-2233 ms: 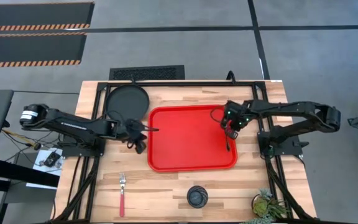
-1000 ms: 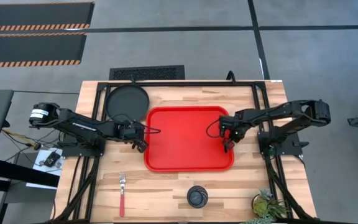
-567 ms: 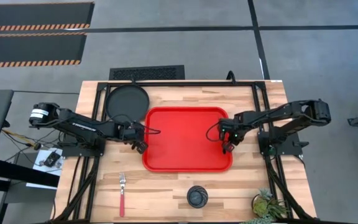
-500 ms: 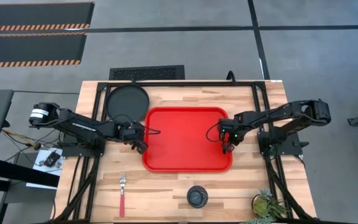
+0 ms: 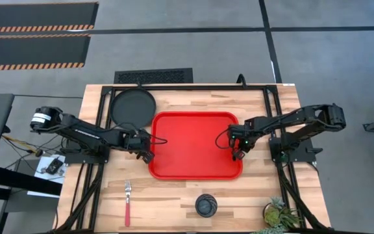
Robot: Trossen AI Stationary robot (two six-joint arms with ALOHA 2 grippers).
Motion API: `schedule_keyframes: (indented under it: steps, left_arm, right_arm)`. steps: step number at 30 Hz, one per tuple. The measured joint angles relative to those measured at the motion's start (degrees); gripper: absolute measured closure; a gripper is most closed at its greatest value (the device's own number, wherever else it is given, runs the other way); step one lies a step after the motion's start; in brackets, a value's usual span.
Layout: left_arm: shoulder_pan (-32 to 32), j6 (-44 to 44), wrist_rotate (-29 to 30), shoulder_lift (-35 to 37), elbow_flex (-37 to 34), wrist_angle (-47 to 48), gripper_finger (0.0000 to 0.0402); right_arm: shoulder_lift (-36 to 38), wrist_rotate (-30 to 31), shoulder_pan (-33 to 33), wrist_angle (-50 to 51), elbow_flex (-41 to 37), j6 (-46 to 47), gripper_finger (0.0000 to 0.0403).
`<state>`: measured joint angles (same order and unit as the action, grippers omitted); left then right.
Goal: Pick and place plate/cup/fork/spoon on tray
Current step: Adjust the red serving tray, then put the black plate in the center of the red serving tray
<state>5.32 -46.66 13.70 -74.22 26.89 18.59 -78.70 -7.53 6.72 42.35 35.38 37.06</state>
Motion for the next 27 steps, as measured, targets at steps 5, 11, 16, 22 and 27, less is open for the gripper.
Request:
schedule_keyframes:
  steps: [5,11,16,22,27]
  left_arm:
    - [0.9,-0.7,-0.44,0.06,0.0,0.38,0.0401]
    - [1.05,-1.04,-1.09,3.53,0.0,6.99,0.0401]
    - [0.86,-1.01,0.53,9.88,0.0,13.67,0.0401]
    - [-1.95,3.84,0.99,17.58,0.02,14.64,0.0401]
    - [-7.03,13.91,-2.47,21.9,0.02,10.91,0.0401]
  right_arm:
    - [0.0,0.0,0.0,0.02,0.0,-0.02,0.0384]
    - [0.02,0.02,0.02,1.9,0.0,-0.31,0.0383]
    - [1.82,0.04,0.24,5.33,0.0,-2.19,0.0383]
    - [7.22,0.52,0.26,6.47,0.02,-9.48,0.0387]
    - [12.94,4.8,0.66,5.92,0.02,-16.75,0.0392]
